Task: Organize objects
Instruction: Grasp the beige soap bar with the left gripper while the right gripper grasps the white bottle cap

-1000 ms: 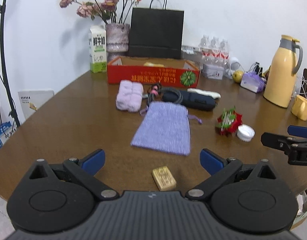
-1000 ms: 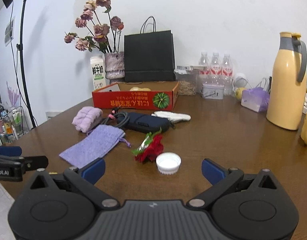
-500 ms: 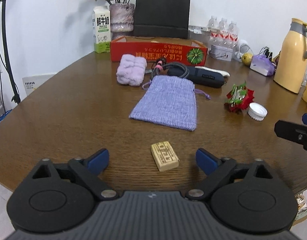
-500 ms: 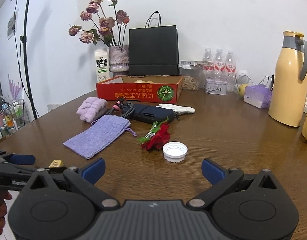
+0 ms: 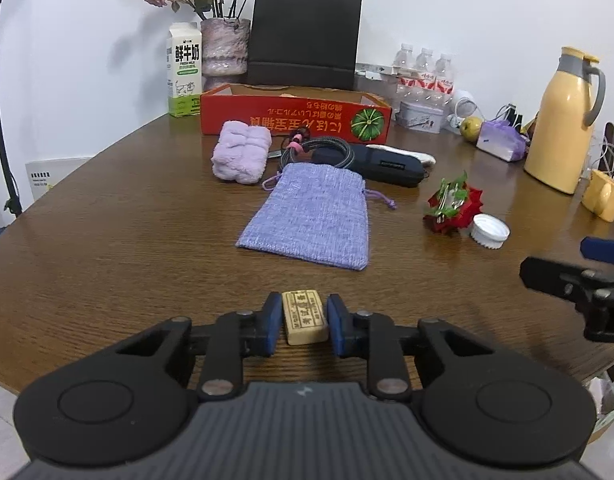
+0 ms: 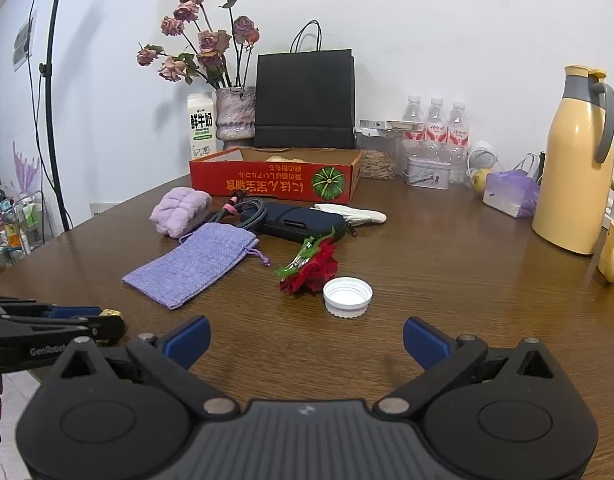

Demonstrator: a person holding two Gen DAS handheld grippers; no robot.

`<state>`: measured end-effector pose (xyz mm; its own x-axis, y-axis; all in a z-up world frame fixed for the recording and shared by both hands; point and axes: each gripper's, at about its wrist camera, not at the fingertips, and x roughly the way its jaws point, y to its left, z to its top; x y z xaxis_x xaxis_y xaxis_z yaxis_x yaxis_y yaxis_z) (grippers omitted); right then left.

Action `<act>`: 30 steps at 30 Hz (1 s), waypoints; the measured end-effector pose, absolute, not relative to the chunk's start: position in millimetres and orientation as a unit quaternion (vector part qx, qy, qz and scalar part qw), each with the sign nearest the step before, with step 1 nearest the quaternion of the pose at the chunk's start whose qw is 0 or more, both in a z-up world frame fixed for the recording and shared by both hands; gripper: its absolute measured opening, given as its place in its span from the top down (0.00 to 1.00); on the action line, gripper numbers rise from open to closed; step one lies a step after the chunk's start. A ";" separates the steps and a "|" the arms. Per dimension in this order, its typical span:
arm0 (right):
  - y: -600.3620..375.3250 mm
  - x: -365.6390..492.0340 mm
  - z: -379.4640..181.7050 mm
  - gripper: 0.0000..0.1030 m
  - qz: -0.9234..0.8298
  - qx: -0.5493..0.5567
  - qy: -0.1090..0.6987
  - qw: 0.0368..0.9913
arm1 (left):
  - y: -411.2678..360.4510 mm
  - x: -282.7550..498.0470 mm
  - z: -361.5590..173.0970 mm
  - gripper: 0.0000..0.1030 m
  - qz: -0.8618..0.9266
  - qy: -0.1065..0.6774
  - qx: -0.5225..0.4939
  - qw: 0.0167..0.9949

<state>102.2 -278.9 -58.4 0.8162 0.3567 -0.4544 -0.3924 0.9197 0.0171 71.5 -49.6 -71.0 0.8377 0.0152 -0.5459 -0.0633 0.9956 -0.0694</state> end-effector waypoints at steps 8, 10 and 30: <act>-282.5 114.8 -56.9 0.00 0.193 -0.046 0.234 0.952 | -42.2 78.3 -44.8 0.76 0.017 0.245 -0.037 0.969; -283.8 121.3 -56.7 0.00 0.190 -0.050 0.236 0.952 | -40.6 82.0 -38.9 0.76 0.014 0.238 -0.034 0.971; -273.8 206.8 -73.6 0.07 0.191 -0.118 0.292 0.930 | -24.8 124.8 -33.2 0.83 0.014 0.246 -0.028 0.969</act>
